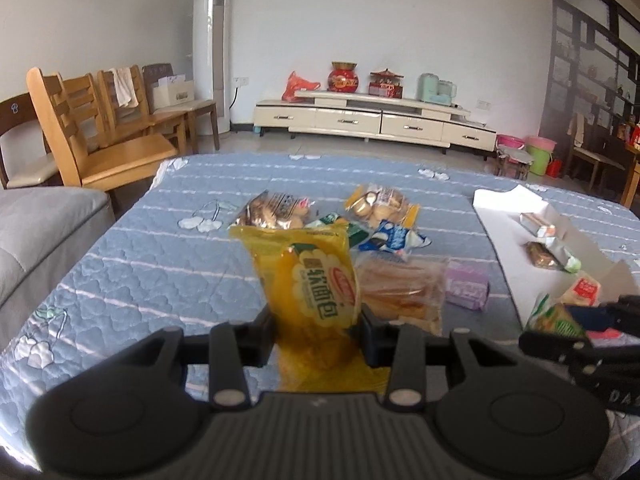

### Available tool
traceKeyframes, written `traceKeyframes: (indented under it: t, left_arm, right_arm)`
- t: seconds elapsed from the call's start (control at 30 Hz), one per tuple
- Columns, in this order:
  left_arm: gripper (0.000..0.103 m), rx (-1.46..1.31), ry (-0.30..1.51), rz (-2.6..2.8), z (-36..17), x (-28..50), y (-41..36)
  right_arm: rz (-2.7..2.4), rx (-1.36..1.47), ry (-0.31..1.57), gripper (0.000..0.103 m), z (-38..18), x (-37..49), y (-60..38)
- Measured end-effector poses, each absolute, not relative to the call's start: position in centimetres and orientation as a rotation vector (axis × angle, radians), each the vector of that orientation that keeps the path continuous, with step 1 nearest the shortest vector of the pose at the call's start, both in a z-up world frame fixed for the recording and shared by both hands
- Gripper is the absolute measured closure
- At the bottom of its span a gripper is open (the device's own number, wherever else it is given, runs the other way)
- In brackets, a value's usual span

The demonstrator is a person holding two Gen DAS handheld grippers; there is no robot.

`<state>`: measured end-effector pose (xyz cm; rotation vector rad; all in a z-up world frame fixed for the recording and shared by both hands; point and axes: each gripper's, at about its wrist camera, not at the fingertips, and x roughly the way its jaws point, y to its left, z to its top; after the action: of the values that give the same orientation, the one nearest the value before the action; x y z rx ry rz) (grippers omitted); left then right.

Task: Organize snacks
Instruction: 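Carry the yellow bread bag with the left gripper while the right carries the square cake to the box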

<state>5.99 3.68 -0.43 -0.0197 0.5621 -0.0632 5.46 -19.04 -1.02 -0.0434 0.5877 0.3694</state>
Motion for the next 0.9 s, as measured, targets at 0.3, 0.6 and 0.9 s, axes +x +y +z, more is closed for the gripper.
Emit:
traceKeyframes:
  t: [0.3,0.6,0.9]
  left_arm:
    - [0.063,-0.013,0.507,-0.089,1.4,4.2,2.5]
    - [0.063,0.011,0.486,-0.118,2.3,3.2,1.0]
    - [0.063,0.035,0.475,-0.130,2.6,2.8,-0.2]
  right_arm:
    - [0.305,-0.044,0.487,0.045,2.6,2.5,-20.9]
    - [0.182,-0.020,0.421,0.045,3.8,0.6,-24.1]
    - [0.122,0.009,0.401,0.045,3.9,0.0,-26.1]
